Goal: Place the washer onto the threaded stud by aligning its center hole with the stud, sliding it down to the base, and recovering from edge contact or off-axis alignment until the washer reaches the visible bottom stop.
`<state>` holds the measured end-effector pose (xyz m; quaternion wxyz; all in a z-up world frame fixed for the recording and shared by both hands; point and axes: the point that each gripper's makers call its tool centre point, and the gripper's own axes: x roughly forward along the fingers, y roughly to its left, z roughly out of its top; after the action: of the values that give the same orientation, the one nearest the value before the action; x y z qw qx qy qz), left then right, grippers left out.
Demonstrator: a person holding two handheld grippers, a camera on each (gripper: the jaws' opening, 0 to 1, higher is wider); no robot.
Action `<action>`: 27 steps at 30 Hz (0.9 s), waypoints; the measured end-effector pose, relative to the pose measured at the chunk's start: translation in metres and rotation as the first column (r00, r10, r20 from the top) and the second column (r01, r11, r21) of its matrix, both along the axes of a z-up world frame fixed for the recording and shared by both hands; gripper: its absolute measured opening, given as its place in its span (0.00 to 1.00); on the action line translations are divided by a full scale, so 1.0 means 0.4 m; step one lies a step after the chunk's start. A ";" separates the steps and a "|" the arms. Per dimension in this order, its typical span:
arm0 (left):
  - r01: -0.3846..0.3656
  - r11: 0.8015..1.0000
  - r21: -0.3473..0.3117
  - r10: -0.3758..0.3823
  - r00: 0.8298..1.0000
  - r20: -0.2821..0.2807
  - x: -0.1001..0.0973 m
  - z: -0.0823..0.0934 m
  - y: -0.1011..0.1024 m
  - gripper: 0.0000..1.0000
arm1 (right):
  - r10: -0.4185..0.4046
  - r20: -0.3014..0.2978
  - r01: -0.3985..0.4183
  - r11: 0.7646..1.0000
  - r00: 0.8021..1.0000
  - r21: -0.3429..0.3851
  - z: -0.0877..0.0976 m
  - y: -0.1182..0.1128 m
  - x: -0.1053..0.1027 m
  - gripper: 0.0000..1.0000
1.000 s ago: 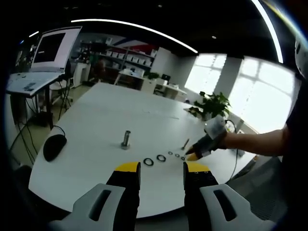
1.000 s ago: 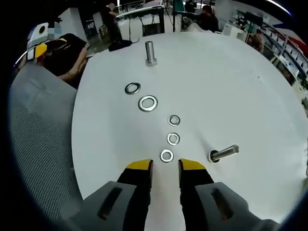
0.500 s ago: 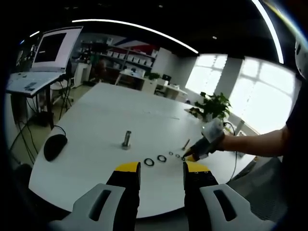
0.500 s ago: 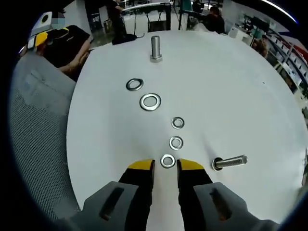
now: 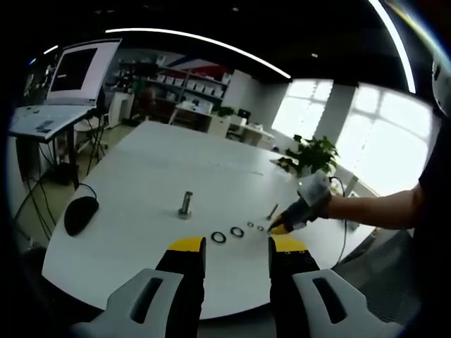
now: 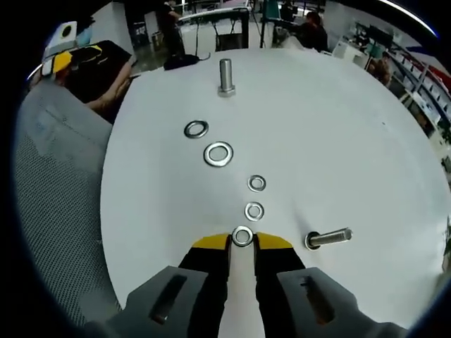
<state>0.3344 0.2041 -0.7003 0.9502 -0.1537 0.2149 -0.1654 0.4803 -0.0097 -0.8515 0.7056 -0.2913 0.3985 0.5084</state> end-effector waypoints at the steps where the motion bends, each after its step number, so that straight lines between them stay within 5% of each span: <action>1: 0.001 1.000 0.000 -0.001 1.000 -0.001 0.000 -0.001 0.000 0.33 | 0.000 0.003 0.000 1.000 1.000 0.003 0.006 -0.002 0.003 0.14; 27: 0.005 1.000 0.001 -0.005 1.000 -0.004 -0.002 0.002 -0.009 0.33 | 0.010 0.037 -0.011 1.000 0.999 0.027 0.142 -0.031 0.037 0.14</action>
<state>0.3335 0.2005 -0.6994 0.9494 -0.1530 0.2172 -0.1673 0.4951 -0.0221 -0.7949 0.7139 -0.2933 0.3769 0.5121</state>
